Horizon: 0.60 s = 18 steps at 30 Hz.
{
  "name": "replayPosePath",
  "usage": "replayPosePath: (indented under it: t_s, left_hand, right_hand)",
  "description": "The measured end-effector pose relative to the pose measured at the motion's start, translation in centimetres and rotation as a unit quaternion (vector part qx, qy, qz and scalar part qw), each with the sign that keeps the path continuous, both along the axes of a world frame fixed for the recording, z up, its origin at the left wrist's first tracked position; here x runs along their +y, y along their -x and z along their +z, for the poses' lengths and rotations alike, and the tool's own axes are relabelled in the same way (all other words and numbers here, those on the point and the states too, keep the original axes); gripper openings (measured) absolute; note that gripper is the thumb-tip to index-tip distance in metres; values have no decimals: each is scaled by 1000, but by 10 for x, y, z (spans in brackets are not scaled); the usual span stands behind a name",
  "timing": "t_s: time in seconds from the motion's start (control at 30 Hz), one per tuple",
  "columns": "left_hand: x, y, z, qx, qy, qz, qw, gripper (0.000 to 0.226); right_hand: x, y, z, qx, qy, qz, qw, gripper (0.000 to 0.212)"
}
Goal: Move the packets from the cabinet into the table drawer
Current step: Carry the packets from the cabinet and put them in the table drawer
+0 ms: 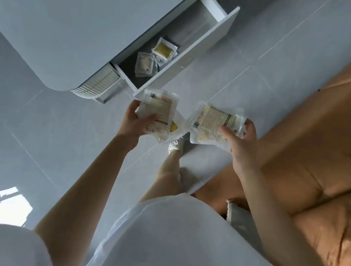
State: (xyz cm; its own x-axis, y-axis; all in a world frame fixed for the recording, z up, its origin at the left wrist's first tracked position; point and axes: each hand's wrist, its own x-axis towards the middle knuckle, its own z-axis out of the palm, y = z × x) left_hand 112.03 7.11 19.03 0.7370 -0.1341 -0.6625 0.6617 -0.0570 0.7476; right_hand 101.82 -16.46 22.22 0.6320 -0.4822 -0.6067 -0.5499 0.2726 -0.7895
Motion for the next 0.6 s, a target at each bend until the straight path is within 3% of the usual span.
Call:
replayPosePath:
  t_s: [0.17, 0.6]
  left_hand:
    - [-19, -62, -6, -15, -14, -7, 1000, 32]
    - [-63, -193, -16, 19, -30, 116, 993, 32]
  right_hand:
    - [-19, -78, -1, 2, 15, 43, 999, 27]
    - [-84, -278, -8, -9, 50, 154, 987, 33]
